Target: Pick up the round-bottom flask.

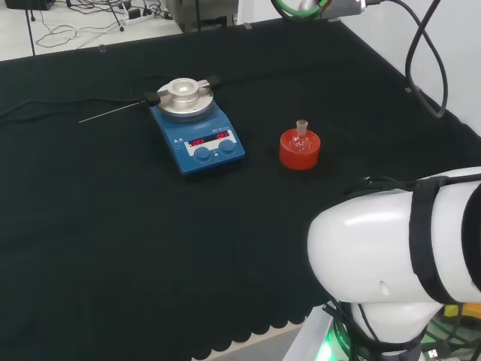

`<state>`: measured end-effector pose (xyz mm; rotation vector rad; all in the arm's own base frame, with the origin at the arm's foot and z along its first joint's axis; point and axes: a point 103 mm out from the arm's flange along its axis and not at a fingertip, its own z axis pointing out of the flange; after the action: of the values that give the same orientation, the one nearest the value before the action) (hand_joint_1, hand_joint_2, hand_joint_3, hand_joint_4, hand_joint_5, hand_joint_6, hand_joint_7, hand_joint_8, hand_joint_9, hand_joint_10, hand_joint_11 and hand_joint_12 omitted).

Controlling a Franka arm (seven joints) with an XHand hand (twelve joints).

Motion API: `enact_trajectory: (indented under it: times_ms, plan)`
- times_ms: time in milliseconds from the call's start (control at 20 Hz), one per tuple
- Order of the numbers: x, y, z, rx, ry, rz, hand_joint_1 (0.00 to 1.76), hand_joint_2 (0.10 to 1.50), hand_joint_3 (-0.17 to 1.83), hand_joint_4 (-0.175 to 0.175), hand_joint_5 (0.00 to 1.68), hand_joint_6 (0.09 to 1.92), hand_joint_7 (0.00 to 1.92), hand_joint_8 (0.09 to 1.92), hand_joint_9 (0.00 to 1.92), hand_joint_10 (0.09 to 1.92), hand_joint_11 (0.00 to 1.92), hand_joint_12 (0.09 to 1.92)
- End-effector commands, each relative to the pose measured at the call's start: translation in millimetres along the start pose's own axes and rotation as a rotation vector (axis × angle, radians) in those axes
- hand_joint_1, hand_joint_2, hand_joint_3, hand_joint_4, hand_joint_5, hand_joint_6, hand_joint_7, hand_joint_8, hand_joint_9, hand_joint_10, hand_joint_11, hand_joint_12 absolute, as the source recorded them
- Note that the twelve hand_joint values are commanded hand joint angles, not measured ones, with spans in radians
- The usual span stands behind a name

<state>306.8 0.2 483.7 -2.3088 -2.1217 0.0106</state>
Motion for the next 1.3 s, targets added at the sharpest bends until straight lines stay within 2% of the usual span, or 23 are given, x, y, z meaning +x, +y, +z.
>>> enact_trajectory:
  times_ms: [50, 150, 250, 450, 650, 1050, 1300]
  plan:
    - [1, 0, 0, -0.006, -0.004, 0.001, 0.41, 1.09, 0.60, -0.019, 0.26, 0.53, 0.30, 0.89, 0.45, 0.87, 0.23, 1.34]
    - [2, 1, 1, -0.005, -0.006, 0.000, 0.22, 1.20, 0.45, -0.013, 0.28, 0.42, 0.10, 0.67, 0.24, 0.74, 0.05, 1.37]
    - [2, 2, 2, -0.005, -0.008, 0.001, 0.17, 1.24, 0.40, -0.012, 0.29, 0.39, 0.05, 0.61, 0.20, 0.71, 0.01, 1.37]
    - [-3, 4, 4, -0.001, 0.001, 0.009, 0.16, 1.25, 0.38, -0.012, 0.29, 0.38, 0.04, 0.59, 0.19, 0.70, 0.00, 1.37]
    - [-1, 13, 21, 0.024, -0.001, 0.026, 0.16, 1.25, 0.38, -0.012, 0.29, 0.38, 0.05, 0.59, 0.19, 0.70, 0.00, 1.37]
    - [-9, 28, 55, 0.043, 0.018, 0.084, 0.16, 1.26, 0.36, -0.013, 0.30, 0.36, 0.05, 0.59, 0.19, 0.69, 0.00, 1.37]
    - [-28, 39, 82, 0.061, 0.034, 0.130, 0.21, 1.26, 0.32, -0.016, 0.33, 0.35, 0.06, 0.58, 0.20, 0.69, 0.00, 1.37]
